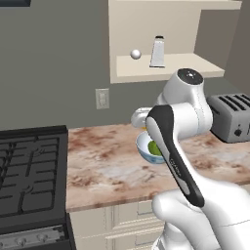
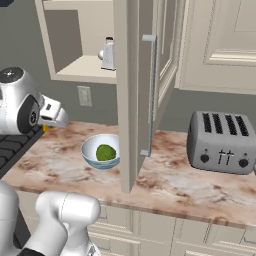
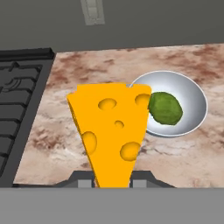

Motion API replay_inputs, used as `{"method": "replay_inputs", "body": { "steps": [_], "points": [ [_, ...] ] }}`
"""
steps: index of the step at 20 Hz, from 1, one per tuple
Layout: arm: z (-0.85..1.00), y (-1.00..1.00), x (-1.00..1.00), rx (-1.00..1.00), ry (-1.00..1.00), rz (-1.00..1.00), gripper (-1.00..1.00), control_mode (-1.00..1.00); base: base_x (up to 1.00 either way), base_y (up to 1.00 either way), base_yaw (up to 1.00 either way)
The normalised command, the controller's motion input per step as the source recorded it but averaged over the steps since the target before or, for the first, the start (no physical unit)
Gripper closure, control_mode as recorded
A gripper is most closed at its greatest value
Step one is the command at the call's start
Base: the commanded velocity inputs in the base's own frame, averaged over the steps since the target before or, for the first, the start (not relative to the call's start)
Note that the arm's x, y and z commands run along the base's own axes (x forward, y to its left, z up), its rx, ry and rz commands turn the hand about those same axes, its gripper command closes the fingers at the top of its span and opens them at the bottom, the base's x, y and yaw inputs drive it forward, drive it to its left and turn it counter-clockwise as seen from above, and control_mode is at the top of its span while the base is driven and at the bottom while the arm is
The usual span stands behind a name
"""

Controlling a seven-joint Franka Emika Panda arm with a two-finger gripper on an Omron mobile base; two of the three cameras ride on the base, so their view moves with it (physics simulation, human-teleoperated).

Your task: Pick the cheese from the fridge and the cheese grater from the cabinet and place them next to the salad bowl.

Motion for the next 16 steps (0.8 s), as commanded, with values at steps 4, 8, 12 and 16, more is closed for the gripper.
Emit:
{"method": "replay_inputs", "body": {
  "steps": [4, 8, 12, 16],
  "points": [
    [-0.02, -0.07, 0.00, 0.00, 0.00, -0.23, 1.00, -1.00, 0.00, 0.00, 0.00],
    [-0.04, -0.09, 0.00, 0.00, 0.02, -0.28, 1.00, -1.00, 0.00, 0.00, 0.00],
    [-0.08, -0.19, 0.00, 0.00, 0.09, -0.39, 1.00, -1.00, 0.00, 0.00, 0.00],
    [-0.09, -0.29, 0.00, 0.00, 0.12, -0.33, 1.00, -1.00, 0.00, 0.00, 0.00]
  ]
}}
